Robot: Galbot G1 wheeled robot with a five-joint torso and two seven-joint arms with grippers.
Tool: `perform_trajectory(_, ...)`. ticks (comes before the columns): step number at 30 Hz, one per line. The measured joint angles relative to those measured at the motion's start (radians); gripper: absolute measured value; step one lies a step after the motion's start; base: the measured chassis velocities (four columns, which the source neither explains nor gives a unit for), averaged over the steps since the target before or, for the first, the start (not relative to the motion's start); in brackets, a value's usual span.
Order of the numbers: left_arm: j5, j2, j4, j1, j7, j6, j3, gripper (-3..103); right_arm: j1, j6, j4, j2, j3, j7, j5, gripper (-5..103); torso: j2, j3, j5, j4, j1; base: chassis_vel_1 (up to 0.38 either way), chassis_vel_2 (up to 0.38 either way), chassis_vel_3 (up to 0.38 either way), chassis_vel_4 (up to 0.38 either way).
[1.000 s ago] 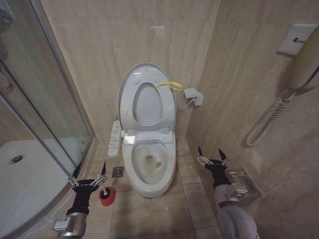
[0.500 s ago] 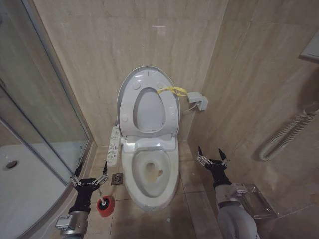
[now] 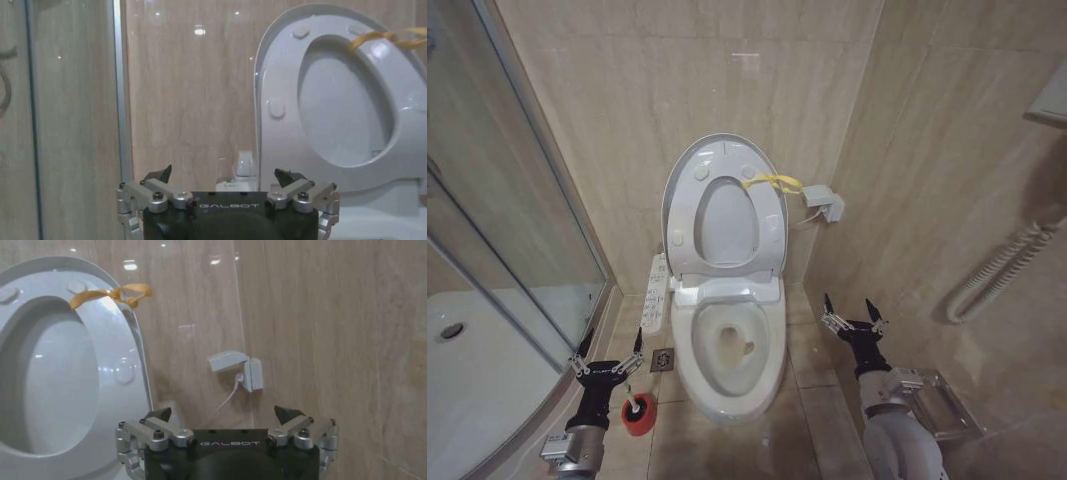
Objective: Open the toilet lid, clean the toilet bowl with a toilet brush, close the toilet lid, and flush.
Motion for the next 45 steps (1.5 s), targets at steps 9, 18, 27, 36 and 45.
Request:
perform_trajectory(9,0.045,-0.027,0.171,0.024,-0.076,-0.142,0.038,100,0.0,0.0,0.0,0.0,0.0,0.0,0.0,100,0.0,0.0,-0.0001,0.0004,-0.001,-0.027,0.016,0.016,-0.024)
perform_trajectory(18,0.048,-0.038,0.391,-0.032,-0.137,-0.208,0.049,102,0.0,0.0,0.0,0.0,0.0,0.0,0.0,100,0.0,0.0,-0.0001,0.0003,0.0,0.0,0.0,0.0,0.0)
perform_trajectory(27,-0.015,-0.032,0.572,-0.138,-0.064,-0.252,0.075,99,0.0,0.0,0.0,0.0,0.0,0.0,0.0,100,0.0,0.0,-0.0001,0.0002,0.0,0.0,0.0,0.0,0.0)
perform_trajectory(36,-0.046,-0.01,0.722,-0.22,0.02,-0.284,0.107,100,0.0,0.0,0.0,0.0,0.0,0.0,0.0,100,0.0,0.0,-0.0001,0.0003,0.0,0.0,0.0,0.0,0.0)
perform_trajectory(45,-0.151,-0.001,0.822,-0.301,0.099,-0.273,0.128,100,0.0,0.0,0.0,0.0,0.0,0.0,0.0,100,0.0,0.0,0.0,0.0001,0.0,0.0,0.0,0.0,0.0)
